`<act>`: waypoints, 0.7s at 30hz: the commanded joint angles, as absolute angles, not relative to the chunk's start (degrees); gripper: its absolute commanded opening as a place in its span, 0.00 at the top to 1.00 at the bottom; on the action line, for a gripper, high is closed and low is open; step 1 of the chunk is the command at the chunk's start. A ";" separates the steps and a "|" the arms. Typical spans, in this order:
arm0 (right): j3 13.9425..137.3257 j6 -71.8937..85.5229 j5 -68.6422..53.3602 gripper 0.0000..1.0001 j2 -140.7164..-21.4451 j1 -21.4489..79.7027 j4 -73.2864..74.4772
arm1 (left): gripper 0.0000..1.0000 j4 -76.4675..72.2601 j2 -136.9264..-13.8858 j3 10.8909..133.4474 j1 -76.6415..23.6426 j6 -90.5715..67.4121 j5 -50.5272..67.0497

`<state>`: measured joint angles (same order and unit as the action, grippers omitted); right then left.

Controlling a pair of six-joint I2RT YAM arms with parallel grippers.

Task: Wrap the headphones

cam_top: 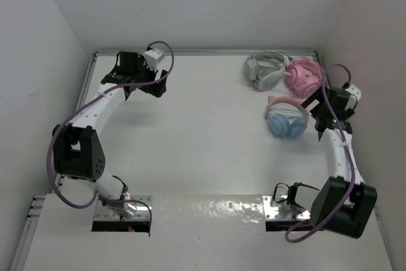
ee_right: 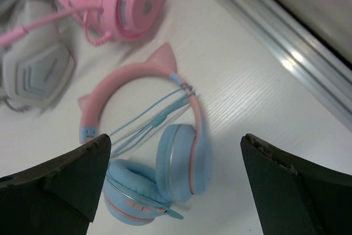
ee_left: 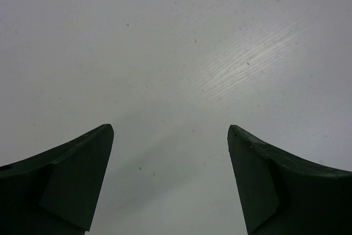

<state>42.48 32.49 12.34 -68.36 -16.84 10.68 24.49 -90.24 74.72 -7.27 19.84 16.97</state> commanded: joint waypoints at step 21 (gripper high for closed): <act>16.25 61.34 44.99 0.01 -32.15 -27.95 25.29 | 0.18 0.89 -86.65 43.96 -3.25 16.53 15.82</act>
<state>11.35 53.41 38.68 -29.36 -27.99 17.34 8.69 -86.21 46.26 -4.05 17.87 16.03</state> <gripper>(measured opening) 0.992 0.823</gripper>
